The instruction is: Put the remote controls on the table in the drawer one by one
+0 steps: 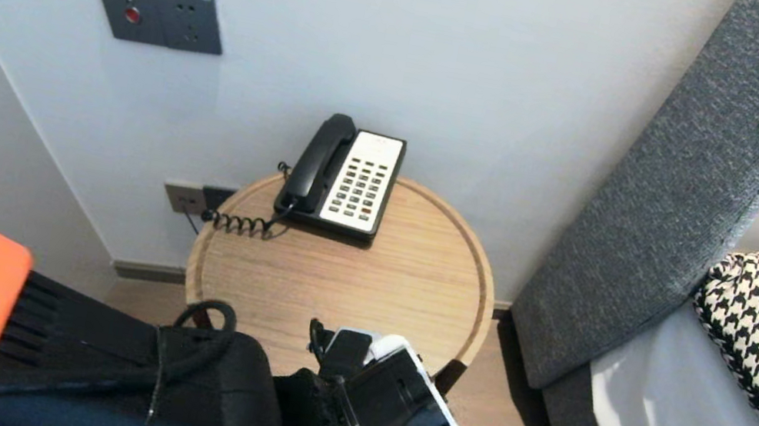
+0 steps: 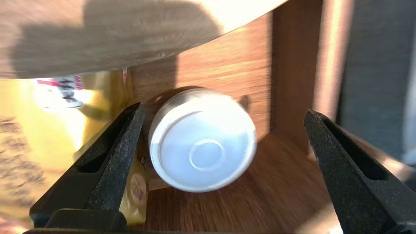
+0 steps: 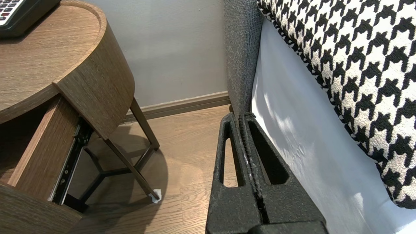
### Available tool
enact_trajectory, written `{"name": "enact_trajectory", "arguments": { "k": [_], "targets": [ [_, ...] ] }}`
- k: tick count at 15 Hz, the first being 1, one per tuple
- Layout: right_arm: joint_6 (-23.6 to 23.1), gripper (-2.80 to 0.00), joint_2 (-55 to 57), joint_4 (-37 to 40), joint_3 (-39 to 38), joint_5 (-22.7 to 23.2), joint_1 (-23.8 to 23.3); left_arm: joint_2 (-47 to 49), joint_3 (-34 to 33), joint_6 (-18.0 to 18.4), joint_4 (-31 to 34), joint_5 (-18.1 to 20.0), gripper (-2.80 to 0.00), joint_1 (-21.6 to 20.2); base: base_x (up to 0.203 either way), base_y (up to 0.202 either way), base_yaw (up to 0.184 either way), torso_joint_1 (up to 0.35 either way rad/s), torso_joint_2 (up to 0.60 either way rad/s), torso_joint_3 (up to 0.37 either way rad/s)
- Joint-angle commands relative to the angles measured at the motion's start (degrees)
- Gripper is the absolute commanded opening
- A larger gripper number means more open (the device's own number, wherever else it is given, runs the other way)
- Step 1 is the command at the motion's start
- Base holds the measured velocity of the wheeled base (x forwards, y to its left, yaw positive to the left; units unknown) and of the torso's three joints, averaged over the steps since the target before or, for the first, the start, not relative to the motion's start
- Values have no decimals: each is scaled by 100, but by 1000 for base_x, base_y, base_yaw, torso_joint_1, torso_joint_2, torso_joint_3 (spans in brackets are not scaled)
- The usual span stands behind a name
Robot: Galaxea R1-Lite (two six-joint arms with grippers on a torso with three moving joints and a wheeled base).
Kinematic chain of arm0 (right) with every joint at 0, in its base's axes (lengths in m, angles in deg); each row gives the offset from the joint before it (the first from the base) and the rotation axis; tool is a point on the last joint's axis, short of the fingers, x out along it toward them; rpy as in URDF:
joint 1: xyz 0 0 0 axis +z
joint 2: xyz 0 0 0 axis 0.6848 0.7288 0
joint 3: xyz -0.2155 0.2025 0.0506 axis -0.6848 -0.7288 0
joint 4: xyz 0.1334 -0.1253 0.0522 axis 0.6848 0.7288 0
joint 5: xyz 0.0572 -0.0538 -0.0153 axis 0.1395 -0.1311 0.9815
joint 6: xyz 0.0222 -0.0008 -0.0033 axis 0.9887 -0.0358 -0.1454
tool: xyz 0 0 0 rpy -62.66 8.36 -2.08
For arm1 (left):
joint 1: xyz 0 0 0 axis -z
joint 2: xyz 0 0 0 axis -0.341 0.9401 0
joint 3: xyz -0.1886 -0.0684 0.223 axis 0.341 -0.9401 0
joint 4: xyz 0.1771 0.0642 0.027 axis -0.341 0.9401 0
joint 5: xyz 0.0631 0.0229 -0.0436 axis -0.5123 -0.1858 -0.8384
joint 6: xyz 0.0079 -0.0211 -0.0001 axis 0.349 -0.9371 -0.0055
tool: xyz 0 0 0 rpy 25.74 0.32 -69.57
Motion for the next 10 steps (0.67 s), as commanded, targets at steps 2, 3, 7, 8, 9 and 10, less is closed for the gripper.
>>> {"name": "enact_trajectory", "arguments": {
  "k": [2,3,7,8,9,10],
  "targets": [
    [0,-280,-10,-4,-141,0,0,-638,20,60,59,-17,0,-4,0,0,0,0,0,0],
    [0,-280,-10,-4,-141,0,0,-817,37,77,182,-17,-280,-6,0,0,0,0,0,0],
    [0,-280,-10,-4,-141,0,0,-1617,52,96,815,-13,-280,-66,0,0,0,0,0,0],
    [0,-280,-10,-4,-141,0,0,-1773,53,96,1022,-10,-280,-123,0,0,0,0,0,0],
    [0,-280,-10,-4,-141,0,0,-1969,52,96,1255,-8,-280,-188,0,0,0,0,0,0],
    [0,-280,-10,-4,-141,0,0,-2179,39,96,1595,6,-280,-270,0,0,0,0,0,0]
  ]
}}
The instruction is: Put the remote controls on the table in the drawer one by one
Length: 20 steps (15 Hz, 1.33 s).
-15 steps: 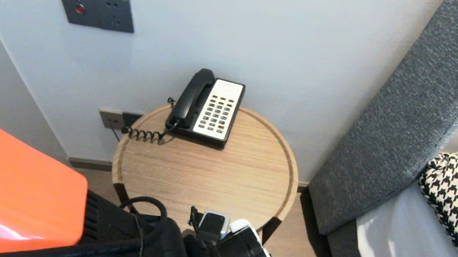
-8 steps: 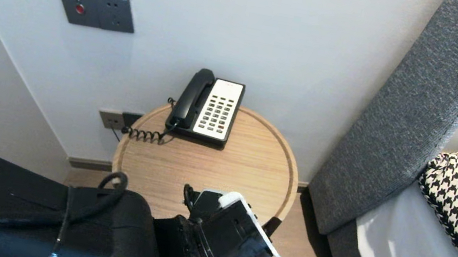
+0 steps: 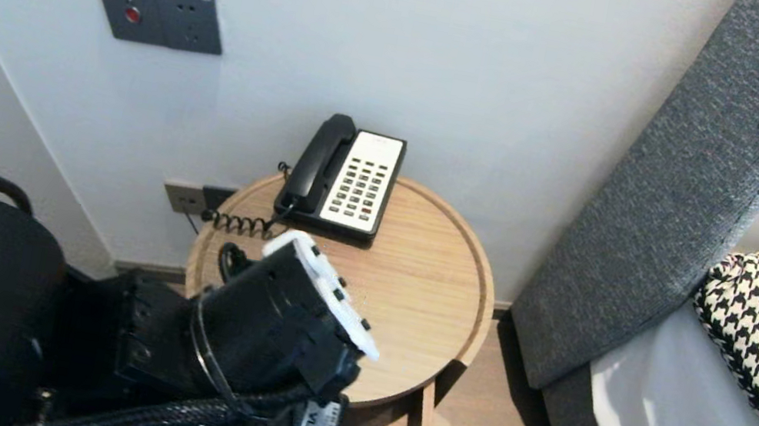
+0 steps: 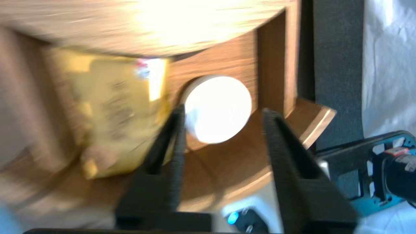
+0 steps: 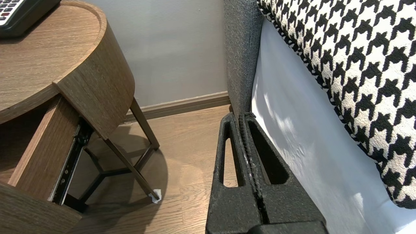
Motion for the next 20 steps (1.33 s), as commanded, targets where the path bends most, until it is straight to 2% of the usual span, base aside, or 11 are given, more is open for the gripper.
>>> {"name": "enact_trajectory", "arguments": {
  "k": [1,3,5,9,12,13,17,20],
  "targets": [
    [0,-280,-11,-4,-141,0,0,-636,-28,-36,600,32,-280,-158,0,0,0,0,0,0],
    [0,-280,-10,-4,-141,0,0,-1073,-100,-42,1490,324,-280,-252,0,0,0,0,0,0],
    [0,-280,-10,-4,-141,0,0,-1500,-360,-59,2317,1006,-280,-289,0,0,0,0,0,0],
    [0,-280,-10,-4,-141,0,0,-2062,-1077,140,2841,1695,-280,-344,0,0,0,0,0,0],
    [0,-280,-10,-4,-141,0,0,-2194,-1826,361,2821,2132,-280,-346,0,0,0,0,0,0],
    [0,-280,-10,-4,-141,0,0,-2162,-2064,402,2676,2200,-280,-346,0,0,0,0,0,0],
    [0,-280,-10,-4,-141,0,0,-1717,-3205,420,841,2250,-280,-402,0,0,0,0,0,0],
    [0,-280,-10,-4,-141,0,0,-1293,-3806,407,-396,2196,-280,-454,0,0,0,0,0,0]
  ]
}}
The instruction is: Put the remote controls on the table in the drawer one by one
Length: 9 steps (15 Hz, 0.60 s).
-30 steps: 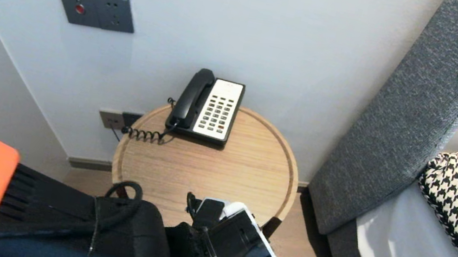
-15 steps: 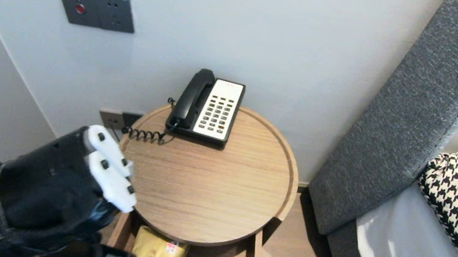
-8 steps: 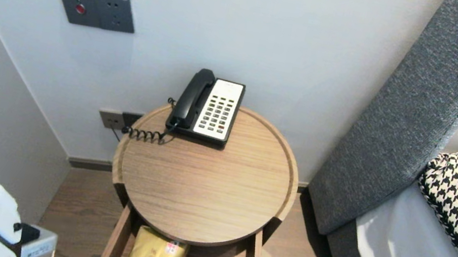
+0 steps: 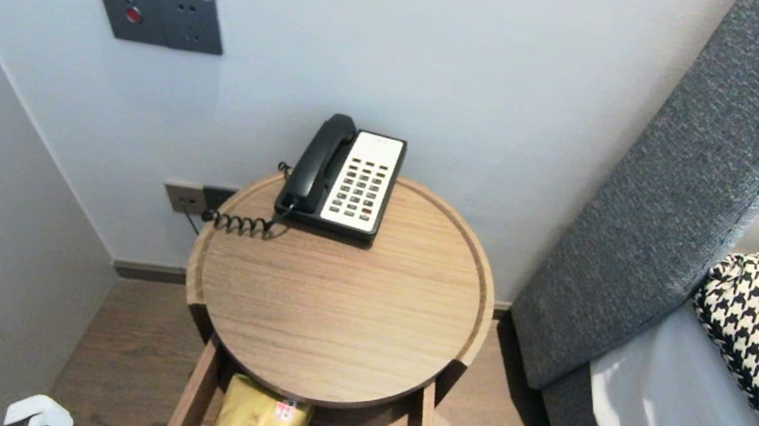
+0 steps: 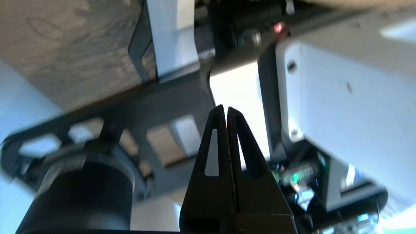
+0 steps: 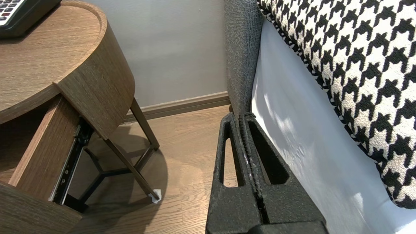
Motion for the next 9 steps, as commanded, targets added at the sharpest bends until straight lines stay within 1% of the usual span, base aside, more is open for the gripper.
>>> {"name": "enact_trajectory", "arguments": {
  "k": [1,4,5,7,9],
  "targets": [
    [0,-280,-10,-4,-141,0,0,514,-405,-28,-834,-51,-280,-89,0,0,0,0,0,0],
    [0,-280,-10,-4,-141,0,0,835,-765,-52,-1916,-419,-280,-141,0,0,0,0,0,0],
    [0,-280,-10,-4,-141,0,0,870,-813,-91,-2070,-469,-280,-150,0,0,0,0,0,0],
    [0,-280,-10,-4,-141,0,0,899,-796,-165,-2161,-466,-280,-181,0,0,0,0,0,0],
    [0,-280,-10,-4,-141,0,0,934,-804,-158,-2296,-466,-280,-248,0,0,0,0,0,0]
  ]
}}
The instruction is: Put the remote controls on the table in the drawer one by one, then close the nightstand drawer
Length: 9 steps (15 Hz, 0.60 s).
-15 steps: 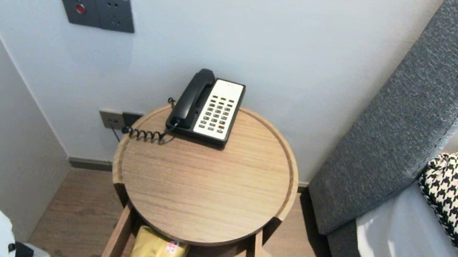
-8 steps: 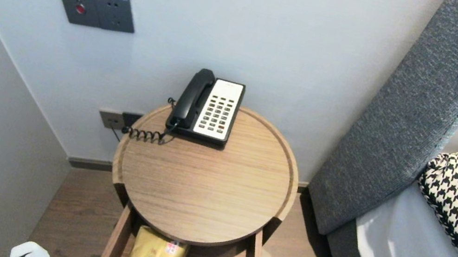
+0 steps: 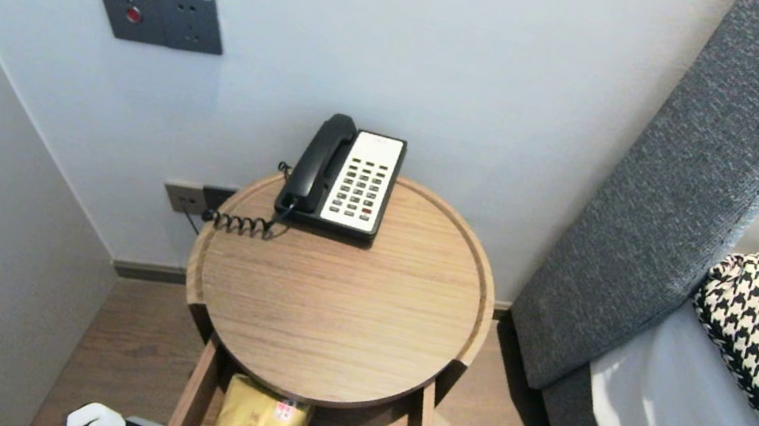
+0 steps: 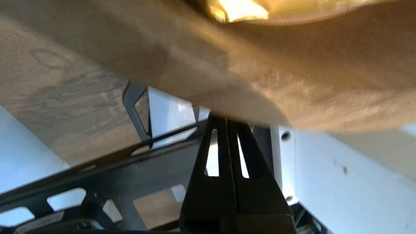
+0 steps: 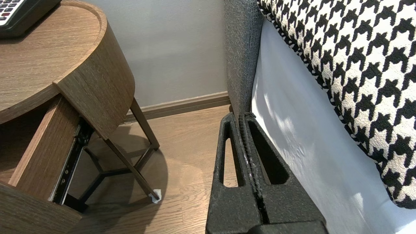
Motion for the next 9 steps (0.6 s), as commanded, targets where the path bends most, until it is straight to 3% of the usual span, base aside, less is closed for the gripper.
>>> {"name": "enact_trajectory", "arguments": {
  "k": [1,9],
  "targets": [
    [0,-280,-10,-4,-141,0,0,144,12,-33,-94,-9,-280,-113,0,0,0,0,0,0],
    [0,-280,-10,-4,-141,0,0,258,287,-5,-621,-169,-280,-759,0,0,0,0,0,0]
  ]
}}
